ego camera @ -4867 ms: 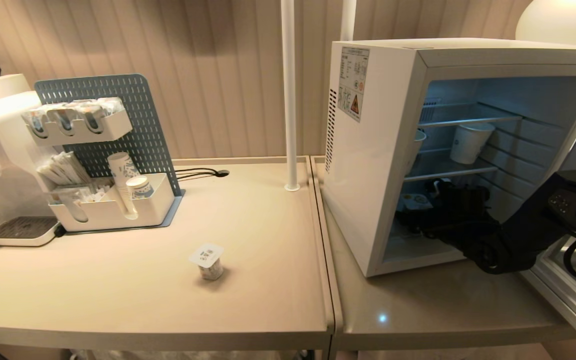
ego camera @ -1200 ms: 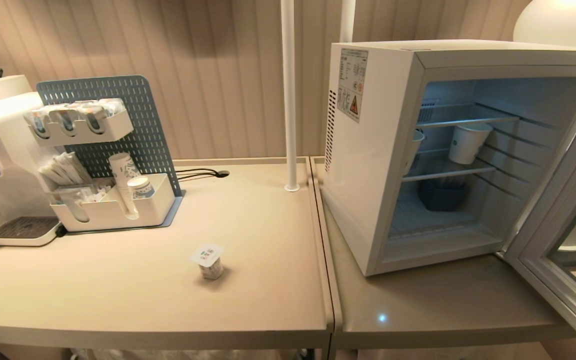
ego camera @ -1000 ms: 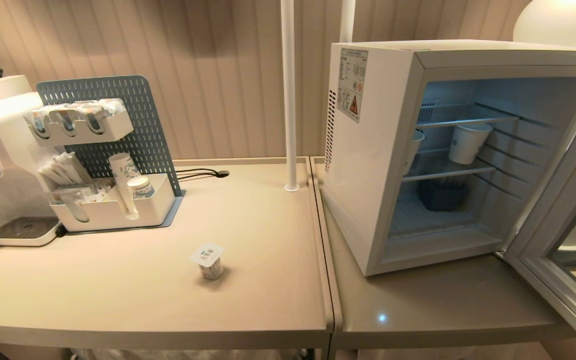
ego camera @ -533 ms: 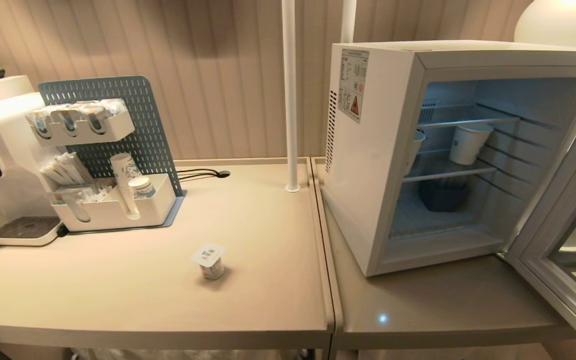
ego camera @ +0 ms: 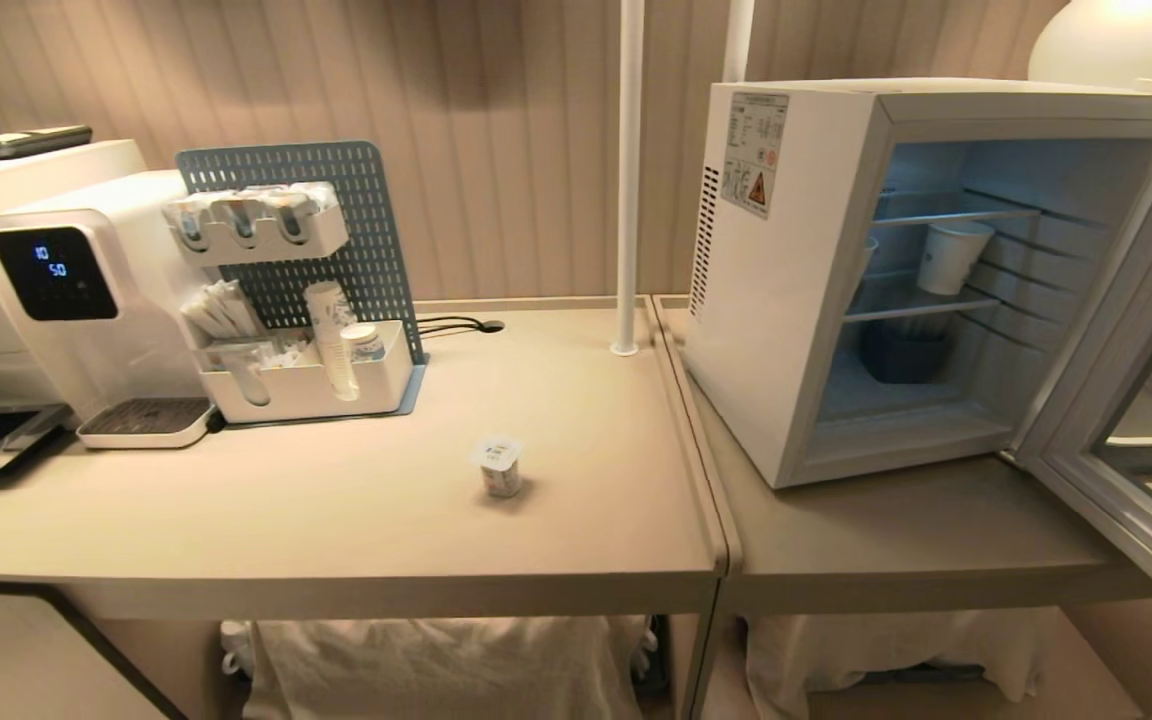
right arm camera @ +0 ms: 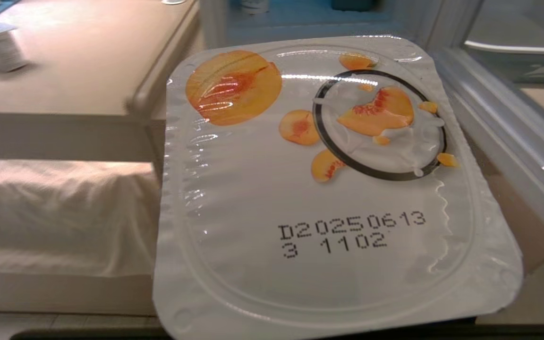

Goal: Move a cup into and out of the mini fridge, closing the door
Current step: Place the yoghurt on the table

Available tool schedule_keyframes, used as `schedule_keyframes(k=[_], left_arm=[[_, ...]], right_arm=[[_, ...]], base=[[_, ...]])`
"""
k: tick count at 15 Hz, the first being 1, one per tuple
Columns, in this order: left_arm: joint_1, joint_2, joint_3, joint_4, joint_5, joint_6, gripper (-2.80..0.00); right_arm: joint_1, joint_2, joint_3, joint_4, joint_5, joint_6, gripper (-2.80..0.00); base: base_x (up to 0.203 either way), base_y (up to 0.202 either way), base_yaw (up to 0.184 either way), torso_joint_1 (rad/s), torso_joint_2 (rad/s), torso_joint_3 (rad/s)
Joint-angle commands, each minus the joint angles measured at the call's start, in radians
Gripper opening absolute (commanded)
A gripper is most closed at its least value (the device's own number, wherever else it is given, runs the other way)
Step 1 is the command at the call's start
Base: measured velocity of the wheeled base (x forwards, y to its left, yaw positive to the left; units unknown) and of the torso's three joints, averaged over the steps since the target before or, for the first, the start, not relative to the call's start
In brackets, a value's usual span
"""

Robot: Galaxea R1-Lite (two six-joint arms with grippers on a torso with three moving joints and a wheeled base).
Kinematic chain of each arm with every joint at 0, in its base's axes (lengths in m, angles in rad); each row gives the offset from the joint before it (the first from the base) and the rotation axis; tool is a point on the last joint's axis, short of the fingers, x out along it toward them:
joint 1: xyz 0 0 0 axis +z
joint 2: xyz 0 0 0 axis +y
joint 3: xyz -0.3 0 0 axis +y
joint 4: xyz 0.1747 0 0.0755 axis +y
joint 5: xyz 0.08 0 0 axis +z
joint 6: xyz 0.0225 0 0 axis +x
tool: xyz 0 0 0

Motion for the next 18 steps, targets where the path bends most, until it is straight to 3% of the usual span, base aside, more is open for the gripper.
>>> schedule_keyframes(k=[1, 18], left_arm=[[0.001, 0.002, 0.0, 0.0, -0.002, 0.001, -2.8], [-0.001, 0.002, -0.002, 0.001, -0.002, 0.009, -2.8]], right_arm=[[0.0, 0.002, 0.001, 0.001, 0.0, -0.001, -2.8], [0.0, 0.003, 0.001, -0.002, 0.0, 0.001, -2.8]], base=[[-0.181, 0.189, 0.002, 0.005, 0.0, 0.005], [-0.01, 0.175, 0.001, 0.003, 0.0, 0.002]])
